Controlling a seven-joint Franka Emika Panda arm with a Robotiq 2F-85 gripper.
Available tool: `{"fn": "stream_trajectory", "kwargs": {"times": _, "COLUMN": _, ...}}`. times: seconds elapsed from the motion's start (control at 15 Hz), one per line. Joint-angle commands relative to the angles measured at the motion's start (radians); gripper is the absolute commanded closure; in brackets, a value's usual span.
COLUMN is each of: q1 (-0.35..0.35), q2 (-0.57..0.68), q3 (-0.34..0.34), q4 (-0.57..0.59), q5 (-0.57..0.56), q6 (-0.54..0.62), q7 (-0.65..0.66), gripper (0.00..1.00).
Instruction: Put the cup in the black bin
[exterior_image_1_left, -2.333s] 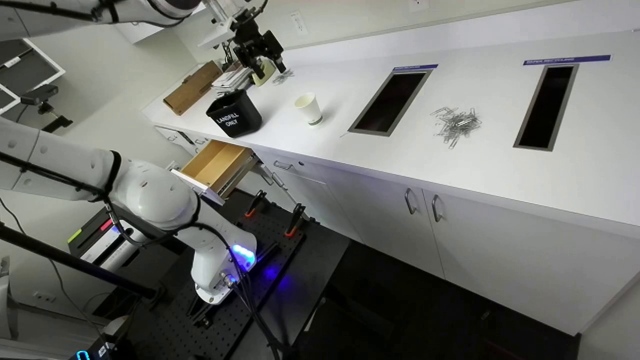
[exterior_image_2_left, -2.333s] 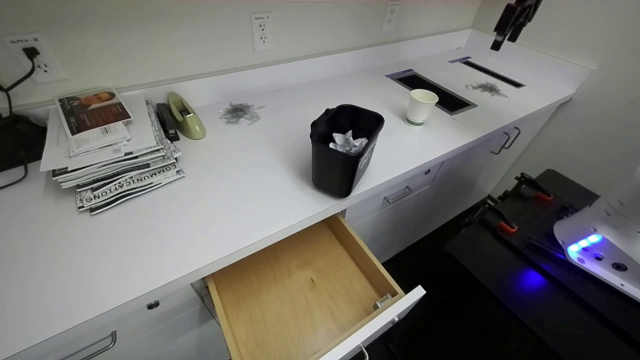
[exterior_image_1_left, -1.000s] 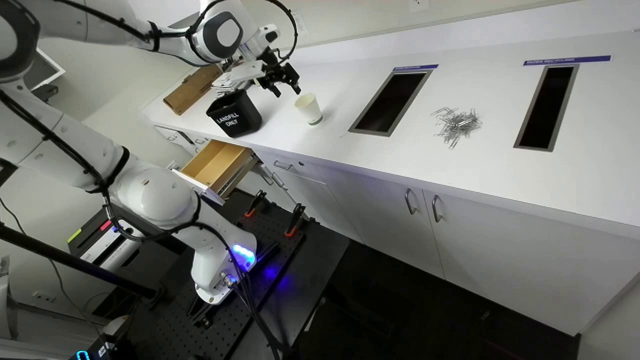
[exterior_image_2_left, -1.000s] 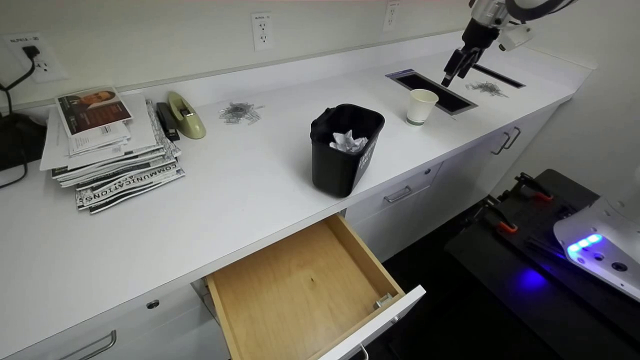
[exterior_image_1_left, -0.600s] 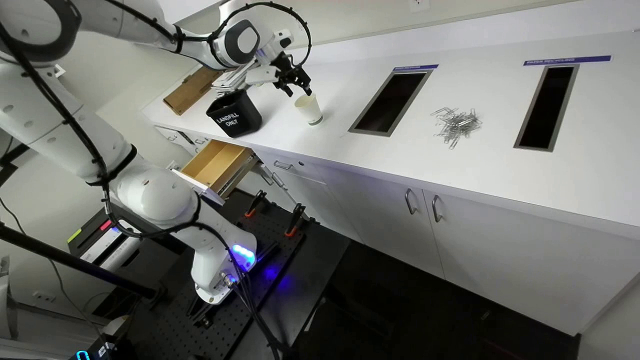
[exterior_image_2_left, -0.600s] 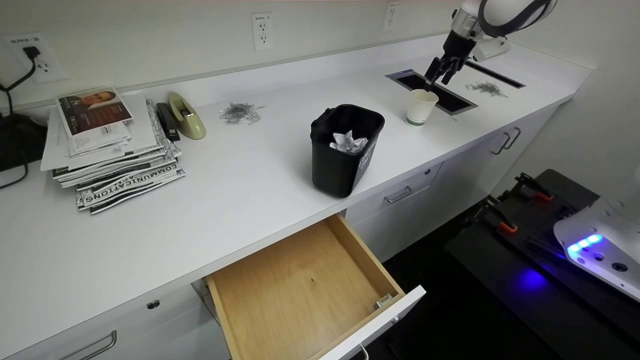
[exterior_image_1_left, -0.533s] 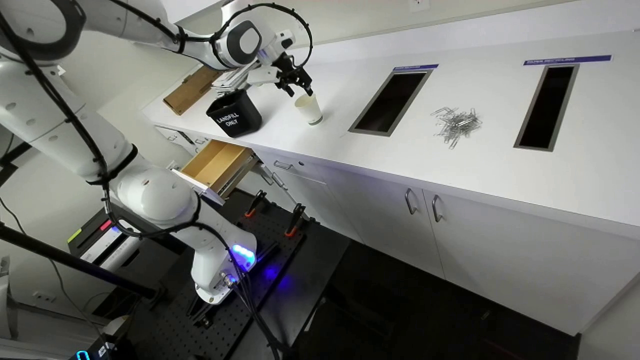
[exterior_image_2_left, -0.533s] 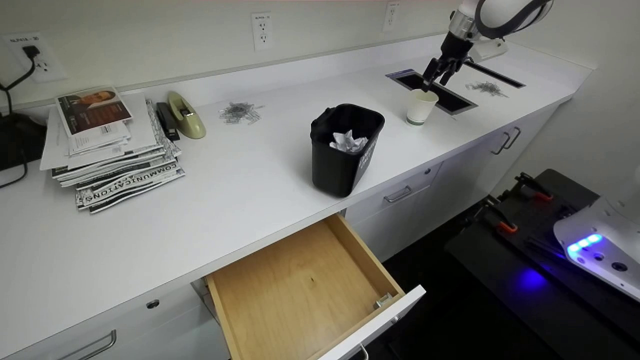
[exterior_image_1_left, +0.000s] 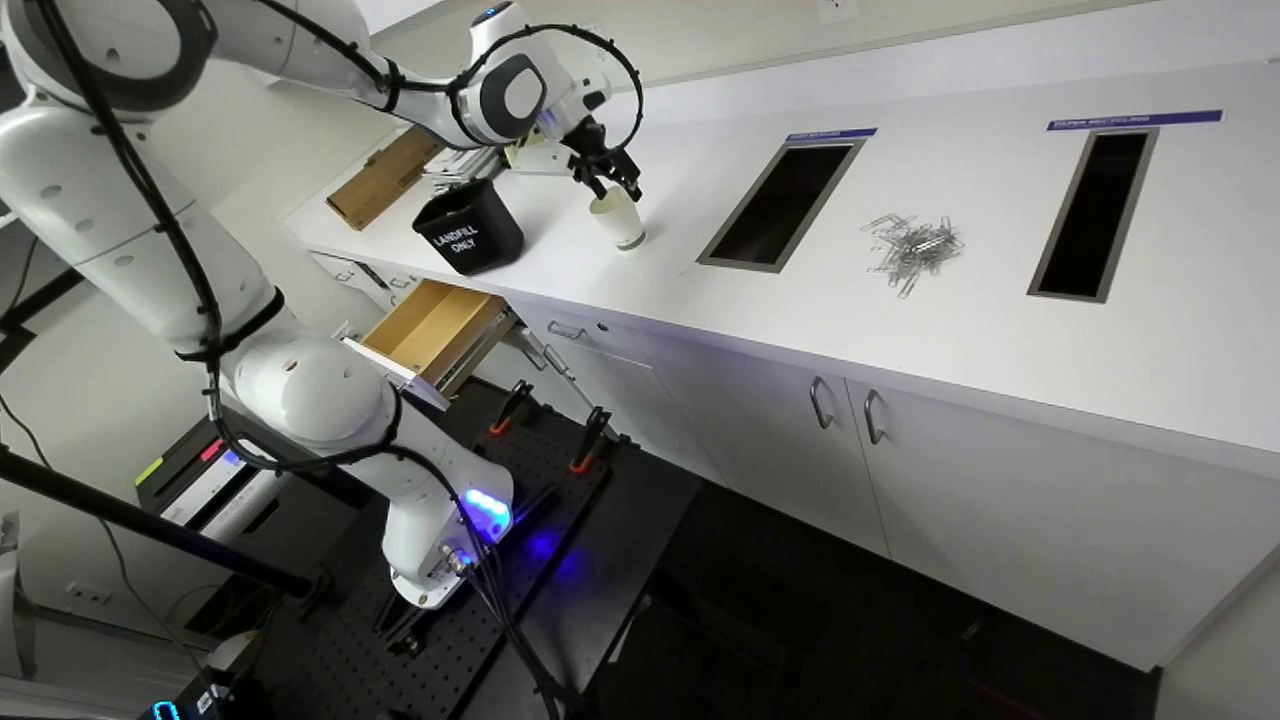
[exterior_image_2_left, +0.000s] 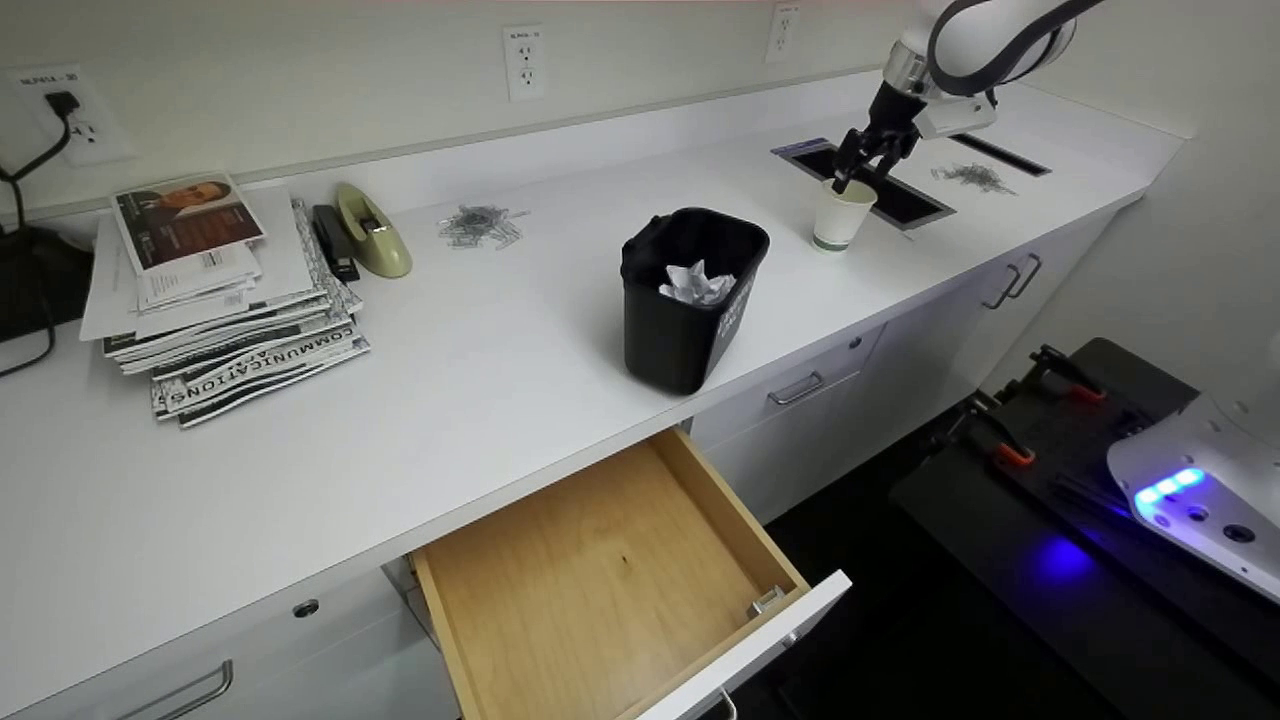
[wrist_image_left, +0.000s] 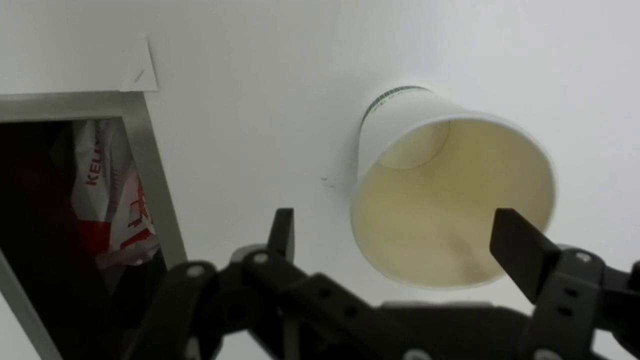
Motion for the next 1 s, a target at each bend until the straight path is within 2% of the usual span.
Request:
{"fn": "stream_trajectory", "kwargs": {"times": 0.0, "q1": -0.005, "q2": 0.032, "q3": -0.010, "q4": 0.023, "q5": -0.017, "q6": 0.020, "q7": 0.054, "gripper": 0.00}}
{"fn": "stream_trajectory", "kwargs": {"times": 0.07, "q1": -0.004, "q2": 0.037, "q3": -0.013, "q4": 0.025, "q5": -0.021, "q6": 0.020, "q7": 0.060, "gripper": 0.00}}
{"fn": "stream_trajectory", "kwargs": {"times": 0.13, "q1": -0.004, "q2": 0.041, "q3": -0.014, "q4": 0.027, "q5": -0.021, "q6": 0.019, "q7": 0.063, "gripper": 0.25}}
{"fn": "stream_trajectory", "kwargs": {"times": 0.2, "q1": -0.003, "q2": 0.046, "q3": -0.014, "q4": 0.029, "q5": -0.018, "q6": 0.021, "q7": 0.065, "gripper": 0.26}}
{"fn": "stream_trajectory", "kwargs": {"times": 0.53, "q1": 0.000, "q2": 0.056, "q3": -0.015, "q4": 0.033, "q5": -0.018, "q6": 0.023, "q7": 0.066, "gripper": 0.66}}
{"fn": "stream_trajectory", "kwargs": {"times": 0.8, "q1": 0.000, "q2": 0.056, "q3": -0.014, "q4": 0.030, "q5": -0.015, "q6": 0.024, "q7": 0.065, "gripper": 0.95}}
{"fn": "stream_trajectory", "kwargs": {"times": 0.87, "q1": 0.000, "q2": 0.055, "q3": -0.014, "q4": 0.029, "q5": -0.014, "q6": 0.023, "q7": 0.064, "gripper": 0.99}}
{"fn": "stream_trajectory", "kwargs": {"times": 0.93, "q1": 0.000, "q2": 0.054, "q3": -0.013, "q4": 0.028, "q5": -0.014, "q6": 0.020, "q7": 0.063, "gripper": 1.00}}
